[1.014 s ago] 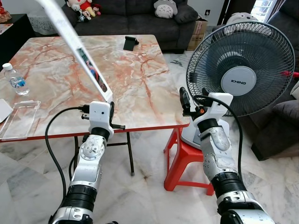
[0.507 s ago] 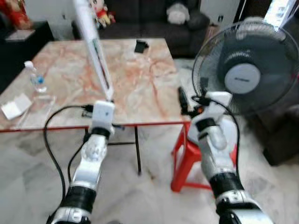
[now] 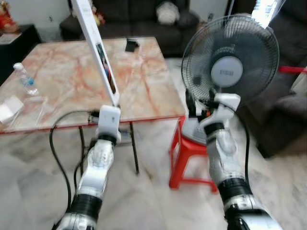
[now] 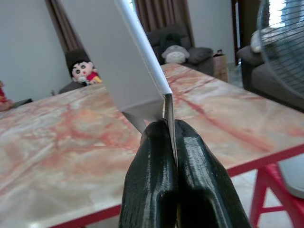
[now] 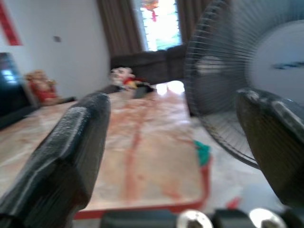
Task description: Picking trash to rubbish bin
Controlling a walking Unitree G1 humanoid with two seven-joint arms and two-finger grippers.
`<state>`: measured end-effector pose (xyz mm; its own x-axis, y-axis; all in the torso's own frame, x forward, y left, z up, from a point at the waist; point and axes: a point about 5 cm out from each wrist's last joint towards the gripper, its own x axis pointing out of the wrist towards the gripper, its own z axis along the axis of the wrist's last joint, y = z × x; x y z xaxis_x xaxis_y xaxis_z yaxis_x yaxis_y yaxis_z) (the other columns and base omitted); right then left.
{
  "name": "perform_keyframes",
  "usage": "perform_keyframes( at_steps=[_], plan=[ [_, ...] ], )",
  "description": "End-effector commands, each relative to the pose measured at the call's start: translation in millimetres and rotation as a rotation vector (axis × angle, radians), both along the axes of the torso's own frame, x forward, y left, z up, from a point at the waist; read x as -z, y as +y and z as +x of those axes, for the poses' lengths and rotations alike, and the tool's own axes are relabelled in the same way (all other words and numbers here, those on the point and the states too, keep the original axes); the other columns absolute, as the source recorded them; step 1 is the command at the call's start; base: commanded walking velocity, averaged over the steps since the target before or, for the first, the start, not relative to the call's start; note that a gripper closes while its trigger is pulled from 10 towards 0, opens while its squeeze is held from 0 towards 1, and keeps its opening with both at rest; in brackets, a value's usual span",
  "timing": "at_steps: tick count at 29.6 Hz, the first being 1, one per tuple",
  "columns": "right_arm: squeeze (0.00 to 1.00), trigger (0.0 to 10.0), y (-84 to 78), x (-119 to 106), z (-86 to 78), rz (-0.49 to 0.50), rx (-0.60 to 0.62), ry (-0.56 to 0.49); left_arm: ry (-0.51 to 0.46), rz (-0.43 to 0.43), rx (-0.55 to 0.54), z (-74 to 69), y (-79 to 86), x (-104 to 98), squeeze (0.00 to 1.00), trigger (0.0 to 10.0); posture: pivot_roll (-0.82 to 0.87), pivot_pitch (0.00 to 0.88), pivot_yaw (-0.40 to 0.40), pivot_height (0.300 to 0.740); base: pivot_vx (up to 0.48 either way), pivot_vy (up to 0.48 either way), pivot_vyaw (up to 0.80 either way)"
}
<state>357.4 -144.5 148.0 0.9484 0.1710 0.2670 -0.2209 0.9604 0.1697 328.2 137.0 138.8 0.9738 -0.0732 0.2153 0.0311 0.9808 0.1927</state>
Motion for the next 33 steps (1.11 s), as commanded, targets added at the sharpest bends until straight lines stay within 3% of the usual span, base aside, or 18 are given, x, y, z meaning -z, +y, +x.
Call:
perform_keyframes(
  at_steps=[1,27,33],
  plan=[
    [0.00,10.0,0.3,-2.2,1.1,-0.008,-0.003,-0.004,-0.005,0.008,-0.016,0.6,3.6,-1.7,0.00,10.0,-0.01,0.054,-0.008,0.740,0.000,0.000,0.00],
    [0.00,10.0,-6.9,0.1,0.3,-0.022,0.015,0.005,-0.002,0.034,-0.012,-1.7,4.2,-0.9,0.00,10.0,-0.02,0.061,-0.009,0.740,0.000,0.000,0.00],
    [0.00,10.0,-11.5,9.5,-1.8,-0.007,0.031,0.043,0.040,0.048,-0.024,-6.7,9.1,10.8,0.00,10.0,-0.01,0.067,-0.010,0.740,0.000,0.000,0.00]
  ],
)
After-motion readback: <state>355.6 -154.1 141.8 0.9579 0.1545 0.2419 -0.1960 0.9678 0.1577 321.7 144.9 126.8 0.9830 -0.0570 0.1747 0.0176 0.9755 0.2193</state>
